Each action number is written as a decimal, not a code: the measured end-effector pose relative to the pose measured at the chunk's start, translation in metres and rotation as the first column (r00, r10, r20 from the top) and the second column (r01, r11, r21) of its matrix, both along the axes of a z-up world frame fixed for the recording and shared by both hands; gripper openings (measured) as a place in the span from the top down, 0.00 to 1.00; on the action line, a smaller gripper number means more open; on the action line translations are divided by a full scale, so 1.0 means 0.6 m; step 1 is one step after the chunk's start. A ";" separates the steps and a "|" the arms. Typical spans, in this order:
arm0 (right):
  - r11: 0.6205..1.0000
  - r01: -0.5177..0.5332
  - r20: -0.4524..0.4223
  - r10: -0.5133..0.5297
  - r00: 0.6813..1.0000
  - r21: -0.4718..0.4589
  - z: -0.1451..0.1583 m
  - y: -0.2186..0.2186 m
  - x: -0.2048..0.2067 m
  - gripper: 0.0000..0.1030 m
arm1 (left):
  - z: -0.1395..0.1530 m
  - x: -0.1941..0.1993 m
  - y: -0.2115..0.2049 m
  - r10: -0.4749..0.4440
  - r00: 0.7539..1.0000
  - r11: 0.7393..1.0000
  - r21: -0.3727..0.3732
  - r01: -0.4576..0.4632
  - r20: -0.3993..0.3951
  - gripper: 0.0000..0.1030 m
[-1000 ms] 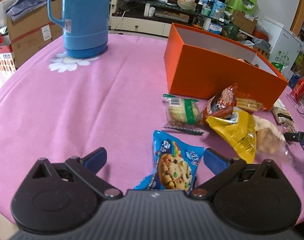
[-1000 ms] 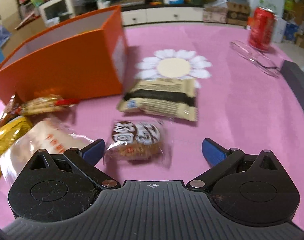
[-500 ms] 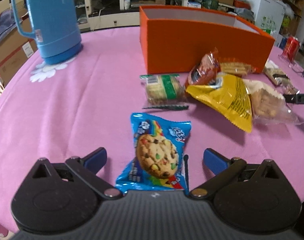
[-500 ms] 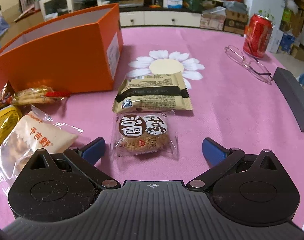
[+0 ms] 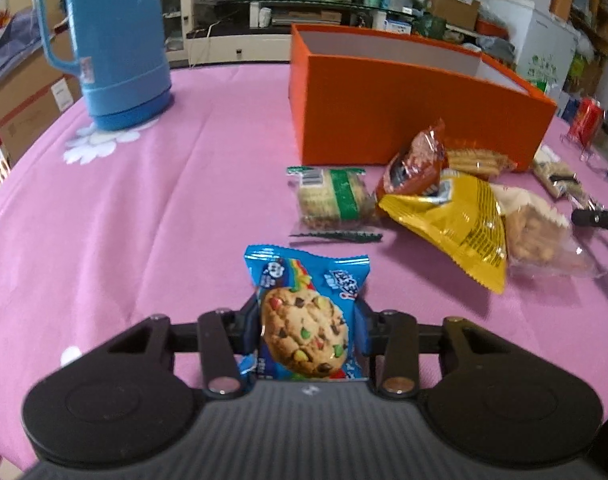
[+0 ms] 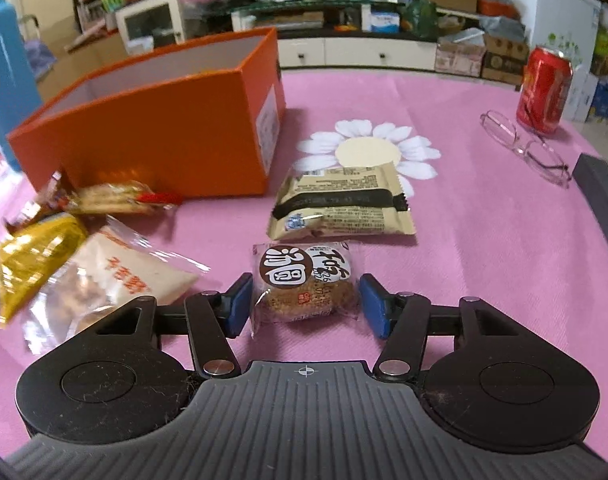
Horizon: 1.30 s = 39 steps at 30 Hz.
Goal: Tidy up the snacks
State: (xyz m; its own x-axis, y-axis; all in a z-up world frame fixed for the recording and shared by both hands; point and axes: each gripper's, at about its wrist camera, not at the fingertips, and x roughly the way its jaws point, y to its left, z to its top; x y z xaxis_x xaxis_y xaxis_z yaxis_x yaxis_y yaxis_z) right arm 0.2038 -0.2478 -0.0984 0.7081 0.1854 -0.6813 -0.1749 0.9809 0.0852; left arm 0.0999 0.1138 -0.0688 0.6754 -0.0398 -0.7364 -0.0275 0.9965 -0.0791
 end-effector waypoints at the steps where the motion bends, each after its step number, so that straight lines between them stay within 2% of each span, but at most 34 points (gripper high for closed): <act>1: 1.000 -0.002 0.007 0.002 1.000 0.019 0.004 -0.004 -0.005 0.76 | 0.007 -0.003 0.006 0.008 1.000 1.000 -0.017 -0.008 0.003 0.59; 4: 0.998 -0.005 0.043 0.003 0.999 0.055 0.020 -0.015 -0.019 0.76 | 0.037 -0.016 0.019 0.024 0.999 0.998 -0.058 -0.022 0.040 0.59; 7: 0.993 0.003 0.070 -0.011 0.997 0.115 0.040 -0.023 -0.026 0.76 | 0.080 0.005 0.008 -0.009 0.996 0.998 -0.059 0.014 0.090 0.59; 9: 0.990 -0.017 0.100 0.003 0.995 0.143 0.066 -0.015 -0.014 0.76 | 0.115 0.047 -0.010 -0.030 0.992 0.998 -0.043 0.035 0.123 0.59; 12: 0.991 -0.057 0.178 0.034 0.983 0.123 0.119 0.018 0.023 0.76 | 0.170 0.131 -0.044 -0.045 0.976 0.997 -0.053 0.058 0.214 0.59; 14: 0.990 -0.074 0.238 0.044 0.970 0.116 0.155 0.042 0.058 0.75 | 0.188 0.180 -0.068 -0.056 0.966 0.995 -0.065 0.075 0.254 0.59; 18: 0.991 -0.099 0.304 0.067 0.950 0.092 0.180 0.094 0.140 0.75 | 0.180 0.273 -0.115 -0.064 0.964 0.995 -0.057 0.081 0.256 0.59; 21: 0.991 -0.111 0.284 0.084 0.955 0.081 0.156 0.124 0.194 0.75 | 0.145 0.329 -0.138 -0.075 0.973 0.997 -0.016 0.081 0.220 0.59; 24: 0.992 -0.115 0.243 0.100 0.965 0.047 0.130 0.149 0.229 0.74 | 0.115 0.361 -0.133 -0.052 0.981 0.998 -0.014 0.055 0.186 0.59; 25: 0.992 -0.117 0.236 0.104 0.966 0.042 0.123 0.154 0.237 0.71 | 0.108 0.367 -0.128 -0.042 0.984 0.999 -0.020 0.047 0.175 0.56; 26: 0.991 -0.128 0.227 0.116 0.967 0.040 0.115 0.158 0.243 0.67 | 0.105 0.368 -0.124 -0.032 0.985 0.999 -0.027 0.037 0.169 0.40; 27: 0.989 -0.141 0.228 0.129 0.965 0.039 0.110 0.160 0.244 0.59 | 0.106 0.364 -0.119 -0.017 0.985 0.999 -0.038 0.024 0.174 0.34; 28: 0.988 -0.148 0.235 0.135 0.963 0.036 0.108 0.160 0.243 0.44 | 0.114 0.358 -0.113 -0.009 0.980 0.998 -0.054 0.020 0.198 0.34; 29: 0.988 -0.149 0.243 0.137 0.960 0.034 0.112 0.160 0.239 0.42 | 0.123 0.352 -0.109 -0.008 0.976 0.998 -0.065 0.023 0.216 0.33; 31: 0.986 -0.157 0.292 0.135 0.947 0.054 0.126 0.153 0.222 0.28 | 0.140 0.335 -0.100 0.012 0.968 0.997 -0.079 0.009 0.252 0.32; 35: 0.988 -0.141 0.364 0.111 0.925 0.057 0.151 0.145 0.188 0.19 | 0.149 0.301 -0.103 0.033 0.959 0.997 -0.082 -0.010 0.281 0.22; 38: 0.989 -0.135 0.333 0.108 0.937 0.060 0.146 0.137 0.175 0.19 | 0.145 0.271 -0.112 0.023 0.967 0.998 -0.061 -0.007 0.253 0.09; 39: 0.989 -0.131 0.314 0.103 0.944 0.071 0.143 0.130 0.169 0.19 | 0.146 0.255 -0.111 0.022 0.967 0.999 -0.053 -0.009 0.253 0.07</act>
